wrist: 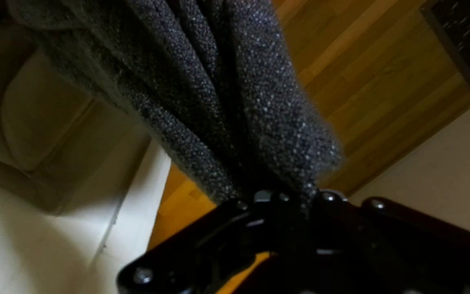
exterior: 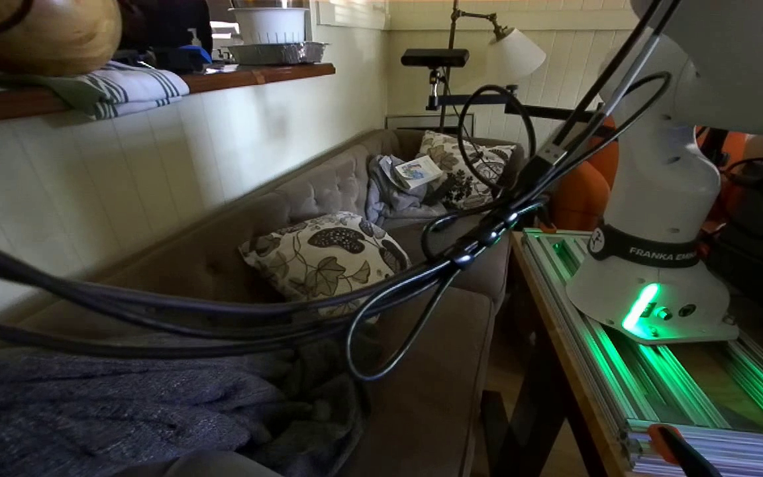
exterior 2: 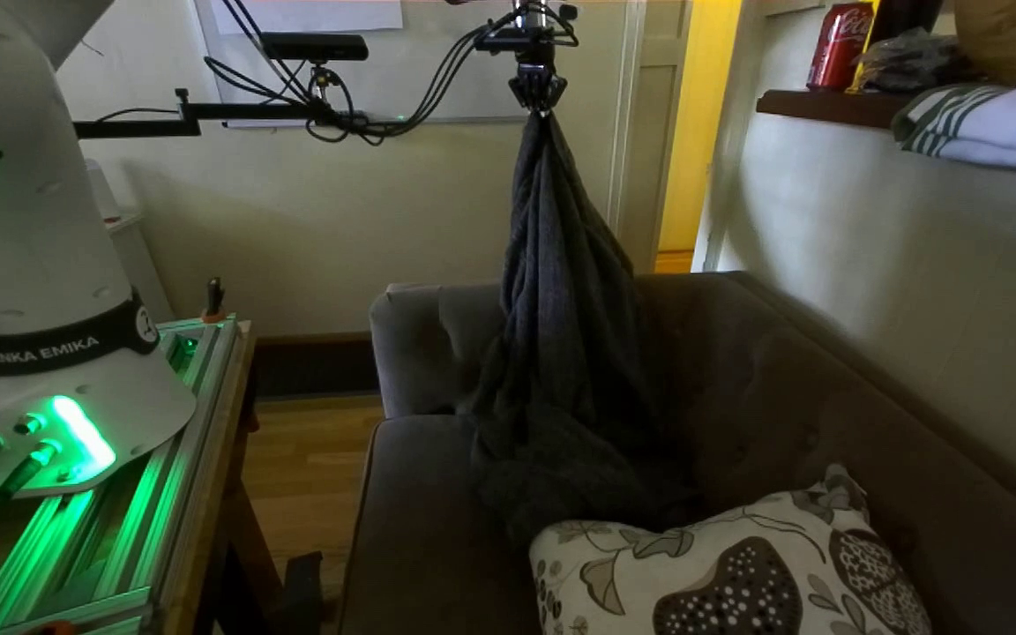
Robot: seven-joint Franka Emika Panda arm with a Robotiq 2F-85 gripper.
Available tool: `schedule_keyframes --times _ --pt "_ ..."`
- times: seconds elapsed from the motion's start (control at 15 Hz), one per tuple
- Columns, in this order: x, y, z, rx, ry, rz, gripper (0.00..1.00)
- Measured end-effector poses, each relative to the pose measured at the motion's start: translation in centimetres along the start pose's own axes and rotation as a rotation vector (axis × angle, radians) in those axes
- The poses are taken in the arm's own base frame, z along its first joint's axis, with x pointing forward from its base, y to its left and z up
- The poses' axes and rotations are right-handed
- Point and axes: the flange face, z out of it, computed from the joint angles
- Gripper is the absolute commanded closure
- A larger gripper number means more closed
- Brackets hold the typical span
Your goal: Put the blanket on the left armrest of the chair
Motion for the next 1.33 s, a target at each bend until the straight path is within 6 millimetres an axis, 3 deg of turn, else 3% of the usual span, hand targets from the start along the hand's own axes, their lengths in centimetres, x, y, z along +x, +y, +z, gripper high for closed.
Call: schedule_keyframes --times 0.2,0.8,1.07,1.33 --pt "0.8 -2.1 -0.2 0.005 0.023 -0.055 0.94" --pt "1.2 -1.4 0.2 -0.003 0.03 -0.079 0.98" --pt "2.6 -1.5 -0.6 -0.034 0.057 -0.267 0.98" --pt "3.2 -3.1 -1.9 -0.035 0.065 -0.471 0.98"
